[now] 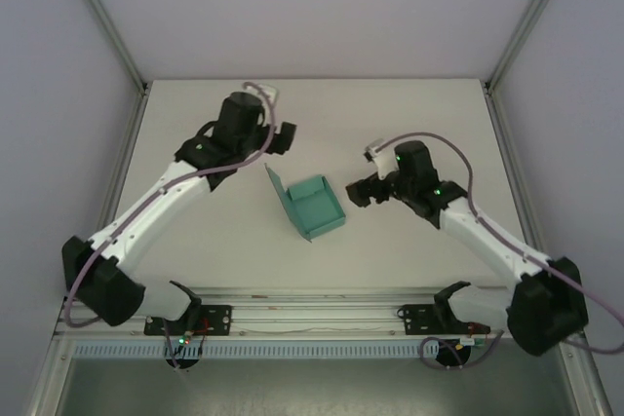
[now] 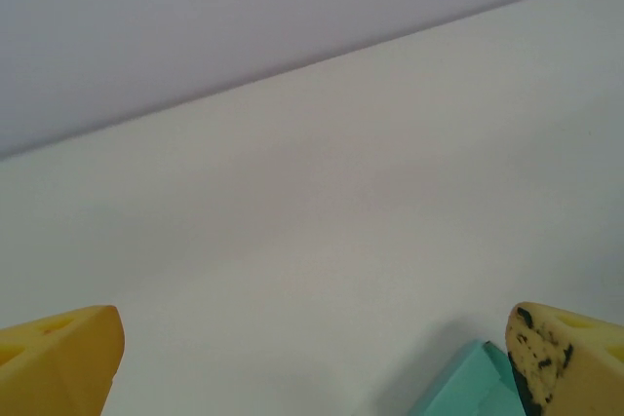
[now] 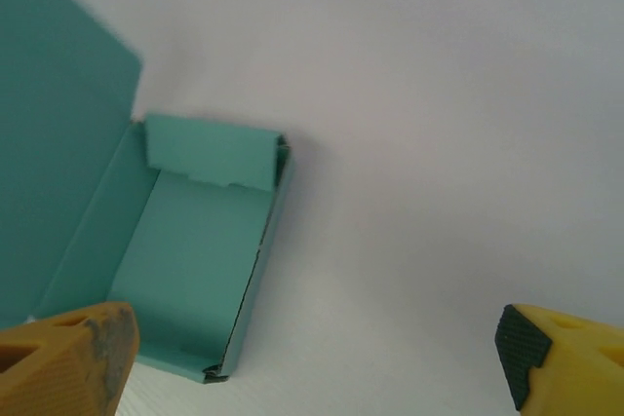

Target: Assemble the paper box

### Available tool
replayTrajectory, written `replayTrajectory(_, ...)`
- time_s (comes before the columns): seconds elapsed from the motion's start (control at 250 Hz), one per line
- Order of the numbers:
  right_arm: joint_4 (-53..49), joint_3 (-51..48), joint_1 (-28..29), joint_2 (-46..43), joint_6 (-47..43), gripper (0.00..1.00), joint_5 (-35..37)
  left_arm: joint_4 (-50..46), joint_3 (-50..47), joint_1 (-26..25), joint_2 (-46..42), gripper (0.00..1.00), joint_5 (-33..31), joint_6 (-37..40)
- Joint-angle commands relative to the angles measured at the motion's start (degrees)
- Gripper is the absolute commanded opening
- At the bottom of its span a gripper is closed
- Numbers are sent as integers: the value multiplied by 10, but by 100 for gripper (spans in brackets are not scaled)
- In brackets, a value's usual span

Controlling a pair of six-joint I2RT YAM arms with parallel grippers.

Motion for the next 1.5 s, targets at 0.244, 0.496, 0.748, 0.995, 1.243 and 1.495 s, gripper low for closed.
replayTrajectory(0.244,-332,399,40,371,-473,75,-117,47,-291,144,-128,100,66,-240)
replayTrajectory(0.496,-412,575,79,535,-531,65,-37,52,-355,164,-164,100,86,-258)
replayTrajectory(0.748,-429,650,92,615,-543,55,-24,48,-364,165,-184,100,87,-250)
replayTrajectory(0.995,-458,682,105,658,-549,37,15,47,-366,165,-184,100,80,-249)
replayTrajectory(1.243,-439,679,114,667,-524,6,31,50,-368,165,-173,100,77,-253)
replayTrajectory(1.495,-262,561,115,585,-422,0,45,73,-377,168,-160,100,84,-266)
